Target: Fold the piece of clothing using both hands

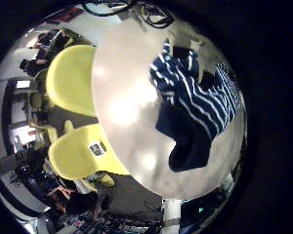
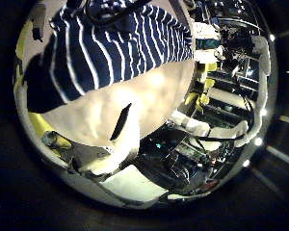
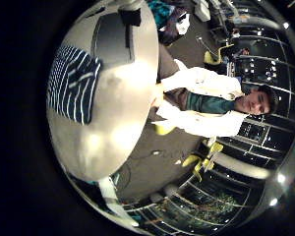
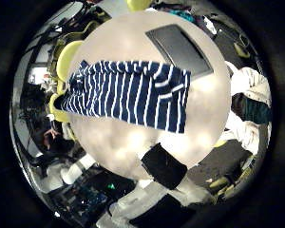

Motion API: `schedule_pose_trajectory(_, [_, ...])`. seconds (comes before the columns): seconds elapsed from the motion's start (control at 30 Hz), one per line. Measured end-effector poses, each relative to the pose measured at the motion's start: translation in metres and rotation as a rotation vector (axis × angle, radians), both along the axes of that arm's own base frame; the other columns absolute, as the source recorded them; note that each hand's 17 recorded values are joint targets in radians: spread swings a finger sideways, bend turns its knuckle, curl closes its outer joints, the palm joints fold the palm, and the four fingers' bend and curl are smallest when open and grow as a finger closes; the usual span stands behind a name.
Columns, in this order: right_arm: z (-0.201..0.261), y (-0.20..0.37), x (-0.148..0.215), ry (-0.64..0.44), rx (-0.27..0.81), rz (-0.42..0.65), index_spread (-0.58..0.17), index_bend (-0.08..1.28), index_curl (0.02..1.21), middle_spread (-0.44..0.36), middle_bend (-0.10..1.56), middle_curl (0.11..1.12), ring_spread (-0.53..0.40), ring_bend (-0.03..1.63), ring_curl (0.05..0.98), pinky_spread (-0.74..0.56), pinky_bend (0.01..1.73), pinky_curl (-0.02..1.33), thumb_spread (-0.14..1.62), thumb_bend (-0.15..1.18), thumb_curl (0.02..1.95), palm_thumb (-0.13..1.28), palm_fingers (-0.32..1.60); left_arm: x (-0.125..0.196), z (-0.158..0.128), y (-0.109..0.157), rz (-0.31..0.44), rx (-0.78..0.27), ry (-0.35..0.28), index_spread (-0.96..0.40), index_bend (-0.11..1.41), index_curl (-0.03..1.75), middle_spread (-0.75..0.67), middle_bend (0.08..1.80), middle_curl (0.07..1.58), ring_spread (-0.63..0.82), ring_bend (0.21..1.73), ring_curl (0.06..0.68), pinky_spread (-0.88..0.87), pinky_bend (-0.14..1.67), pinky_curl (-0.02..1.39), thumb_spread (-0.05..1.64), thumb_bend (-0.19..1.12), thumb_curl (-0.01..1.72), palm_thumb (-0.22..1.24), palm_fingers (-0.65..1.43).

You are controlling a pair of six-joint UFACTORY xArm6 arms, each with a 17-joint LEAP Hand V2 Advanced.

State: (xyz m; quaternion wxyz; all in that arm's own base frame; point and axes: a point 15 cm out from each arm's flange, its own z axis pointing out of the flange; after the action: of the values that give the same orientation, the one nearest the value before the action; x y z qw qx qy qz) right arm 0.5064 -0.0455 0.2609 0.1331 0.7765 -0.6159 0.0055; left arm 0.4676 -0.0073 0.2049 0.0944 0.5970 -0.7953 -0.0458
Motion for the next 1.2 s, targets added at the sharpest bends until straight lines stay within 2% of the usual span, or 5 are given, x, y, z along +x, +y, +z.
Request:
schedule_pose_trajectory(0.17, [-0.03, -0.006, -0.015, 0.039, 0.022, -0.014, -0.406, 0.2, 0.42, -0.175, 0.38, 0.39, 0.035, 0.49, 0.305, 0.32, 0.32, 0.47, 1.37, -0.01, 0.3, 0.43, 0.09, -0.007, -0.038, -0.001, 0.007, 0.008, -0.041, -0.18, 0.22, 0.79, -0.03, 0.2, 0.6, 0.05, 0.71, 0.35, 0.21, 0.32, 0.45, 1.33, 0.0, 0.27, 0.37, 0.17])
schedule_pose_trajectory(0.4, [-0.034, -0.007, -0.019, 0.045, 0.03, -0.019, -0.4, 0.17, 0.38, -0.161, 0.33, 0.37, 0.05, 0.44, 0.281, 0.32, 0.27, 0.42, 1.39, -0.01, 0.28, 0.44, 0.15, -0.006, -0.056, 0.025, 0.017, 0.103, -0.064, -0.16, 0.2, 0.73, -0.02, 0.19, 0.55, 0.08, 0.66, 0.322, 0.25, 0.27, 0.41, 1.38, 0.0, 0.26, 0.39, 0.21])
schedule_pose_trajectory(0.6, [-0.043, -0.007, -0.021, 0.067, 0.031, -0.003, -0.396, 0.16, 0.35, -0.15, 0.3, 0.36, 0.043, 0.44, 0.276, 0.32, 0.26, 0.39, 1.37, -0.01, 0.29, 0.49, 0.18, -0.004, -0.051, 0.057, 0.038, 0.173, -0.073, -0.16, 0.19, 0.69, -0.02, 0.18, 0.51, 0.09, 0.63, 0.307, 0.27, 0.24, 0.39, 1.39, -0.01, 0.26, 0.4, 0.24])
schedule_pose_trajectory(0.8, [-0.062, -0.001, -0.022, 0.102, 0.033, 0.015, -0.392, 0.15, 0.32, -0.131, 0.26, 0.35, 0.045, 0.42, 0.271, 0.33, 0.28, 0.38, 1.27, -0.02, 0.32, 0.52, 0.16, -0.006, -0.04, 0.055, 0.036, 0.175, -0.077, -0.15, 0.19, 0.65, -0.03, 0.19, 0.48, 0.09, 0.61, 0.294, 0.28, 0.22, 0.38, 1.39, -0.01, 0.25, 0.39, 0.26])
schedule_pose_trajectory(1.2, [-0.09, 0.038, -0.008, 0.056, 0.031, 0.11, -0.379, 0.15, 0.28, -0.106, 0.21, 0.35, 0.061, 0.41, 0.267, 0.32, 0.32, 0.37, 1.1, -0.02, 0.34, 0.54, 0.12, -0.009, -0.029, 0.049, 0.034, 0.169, -0.082, -0.15, 0.19, 0.6, -0.04, 0.19, 0.45, 0.1, 0.59, 0.273, 0.28, 0.19, 0.36, 1.39, -0.01, 0.25, 0.38, 0.29])
